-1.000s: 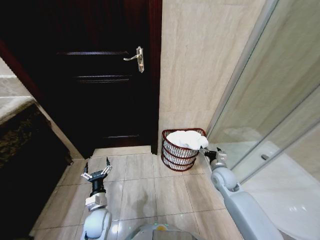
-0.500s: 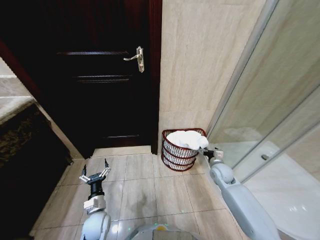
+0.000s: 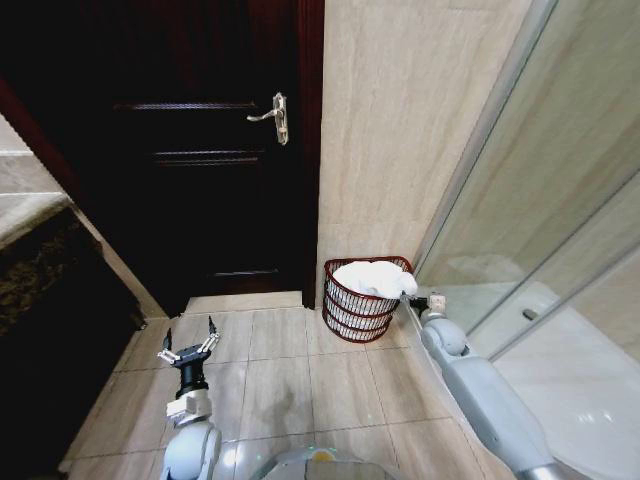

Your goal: Discard the used towel into the hamper.

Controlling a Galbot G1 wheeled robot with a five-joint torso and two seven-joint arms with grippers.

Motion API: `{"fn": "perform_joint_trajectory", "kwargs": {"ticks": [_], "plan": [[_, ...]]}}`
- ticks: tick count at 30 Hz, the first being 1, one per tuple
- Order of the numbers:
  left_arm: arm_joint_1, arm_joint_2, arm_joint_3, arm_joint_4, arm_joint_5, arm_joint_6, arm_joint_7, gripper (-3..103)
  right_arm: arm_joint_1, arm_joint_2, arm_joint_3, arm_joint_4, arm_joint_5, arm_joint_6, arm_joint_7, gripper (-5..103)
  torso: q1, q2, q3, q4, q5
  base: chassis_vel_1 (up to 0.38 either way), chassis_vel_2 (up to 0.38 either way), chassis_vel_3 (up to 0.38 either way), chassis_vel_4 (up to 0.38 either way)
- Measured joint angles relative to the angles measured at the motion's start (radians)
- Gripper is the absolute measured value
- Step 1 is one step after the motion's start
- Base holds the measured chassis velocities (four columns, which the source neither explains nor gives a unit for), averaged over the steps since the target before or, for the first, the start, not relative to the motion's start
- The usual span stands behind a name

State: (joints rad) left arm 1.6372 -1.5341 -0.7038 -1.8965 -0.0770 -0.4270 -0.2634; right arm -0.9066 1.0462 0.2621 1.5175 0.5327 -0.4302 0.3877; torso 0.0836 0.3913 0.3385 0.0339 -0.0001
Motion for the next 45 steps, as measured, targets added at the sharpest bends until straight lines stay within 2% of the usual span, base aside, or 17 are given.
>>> {"fn": "perform_joint_trajectory", "kwargs": {"ticks": [3, 6, 9, 10, 12, 13, 16, 19, 21, 23, 24, 25, 27, 30, 33, 38, 45], "plan": [[-0.002, 0.0, 0.0, 0.006, 0.0, -0.002, 0.0, 100, 0.013, 0.002, -0.004, -0.013, 0.0, 0.0, -0.008, 103, 0.0, 0.0, 0.0, 0.0, 0.0001, 0.0, 0.0, 0.0, 0.0], [-0.004, 0.0, 0.0, 0.011, 0.0, -0.004, 0.0, 100, 0.022, 0.004, -0.005, -0.023, 0.0, 0.0, -0.012, 100, 0.0, 0.0, 0.0, 0.0001, 0.0, 0.0, 0.0, 0.0, 0.0], [-0.007, 0.0, -0.001, 0.014, -0.001, -0.005, 0.0, 100, 0.024, 0.004, -0.004, -0.028, 0.0, 0.0, -0.028, 84, 0.0, 0.0, 0.0, 0.0, 0.0001, 0.0, 0.0, 0.0, 0.0], [-0.007, 0.0, -0.001, 0.014, -0.001, -0.005, 0.0, 100, 0.024, 0.004, -0.004, -0.028, 0.0, 0.0, -0.028, 84, 0.0, 0.0, 0.0, 0.0, 0.0001, 0.0, 0.0, 0.0, 0.0], [-0.009, 0.003, -0.001, 0.015, -0.001, -0.005, 0.0, 100, 0.024, 0.003, -0.002, -0.033, 0.001, 0.002, -0.03, 74, 0.0, 0.0, 0.0, 0.0, 0.0001, 0.0, 0.0, 0.0, 0.0], [-0.009, 0.003, -0.001, 0.015, -0.001, -0.005, 0.0, 100, 0.024, 0.003, -0.002, -0.033, 0.001, 0.002, -0.03, 74, 0.0, 0.0, 0.0, 0.0, 0.0001, 0.0, 0.0, 0.0, 0.0], [-0.011, 0.003, -0.002, 0.015, -0.001, -0.005, 0.0, 100, 0.024, 0.001, 0.002, -0.037, 0.002, 0.005, -0.031, 57, 0.0, 0.0, 0.0, 0.0, 0.0001, 0.0, 0.0, 0.0, 0.0], [-0.011, 0.003, -0.002, 0.015, -0.001, -0.005, 0.0, 100, 0.024, 0.0, 0.003, -0.037, 0.002, 0.006, -0.031, 52, 0.0, 0.0, 0.0, 0.0, 0.0001, 0.0, 0.0, 0.0, 0.0], [-0.011, 0.003, -0.003, 0.015, -0.001, -0.006, -0.001, 100, 0.024, -0.001, 0.004, -0.037, 0.003, 0.008, -0.031, 41, 0.0, 0.0, 0.0, 0.0, 0.0001, 0.0, 0.0, 0.0, 0.0], [-0.011, 0.003, -0.003, 0.015, -0.002, -0.006, -0.001, 100, 0.024, -0.001, 0.004, -0.037, 0.003, 0.008, -0.031, 41, 0.0, 0.0, 0.0, 0.0, 0.0002, 0.0, 0.0, 0.0, 0.0], [-0.01, 0.003, -0.005, 0.016, -0.002, -0.008, -0.001, 100, 0.025, -0.001, 0.004, -0.037, 0.003, 0.011, -0.031, 30, 0.0, 0.0, 0.0, 0.0, 0.0001, 0.0, 0.0, 0.0, 0.0], [-0.009, 0.003, -0.007, 0.017, -0.002, -0.011, -0.001, 100, 0.026, -0.001, 0.004, -0.036, 0.004, 0.014, -0.03, 25, 0.0, 0.0, 0.0, -0.0001, 0.0002, 0.0, 0.0, 0.0, 0.0], [-0.008, 0.003, -0.01, 0.018, -0.003, -0.013, -0.001, 100, 0.028, -0.001, 0.004, -0.036, 0.005, 0.016, -0.029, 25, 0.0, 0.0, 0.0, -0.0001, 0.0002, 0.0, 0.0, 0.0, 0.0], [-0.003, 0.003, -0.022, 0.02, -0.01, -0.019, -0.001, 100, 0.044, 0.001, 0.005, -0.036, 0.016, 0.029, -0.011, 9, 0.0, 0.0, 0.0, 0.0, 0.0002, 0.0, 0.0, 0.0, 0.0], [0.001, 0.004, -0.031, 0.021, -0.016, -0.025, -0.001, 100, 0.061, 0.003, 0.005, -0.041, 0.021, 0.046, 0.0, 2, 0.0, 0.0, 0.0, 0.0, 0.0001, 0.0, 0.0, 0.0, 0.0], [0.008, 0.004, -0.048, 0.018, -0.034, -0.032, 0.001, 100, 0.094, 0.0, 0.0, -0.05, 0.05, 0.079, -0.029, 0, 0.0, 0.0, 0.0, 0.0, 0.0, 0.0, 0.0, 0.0, 0.0], [0.016, 0.001, -0.05, 0.021, -0.035, -0.036, 0.003, 100, 0.162, 0.0, -0.024, -0.056, 0.076, 0.122, -0.131, 0, 0.0, 0.0, 0.0, 0.0, 0.0002, 0.0, 0.0, 0.0, 0.0]]}}
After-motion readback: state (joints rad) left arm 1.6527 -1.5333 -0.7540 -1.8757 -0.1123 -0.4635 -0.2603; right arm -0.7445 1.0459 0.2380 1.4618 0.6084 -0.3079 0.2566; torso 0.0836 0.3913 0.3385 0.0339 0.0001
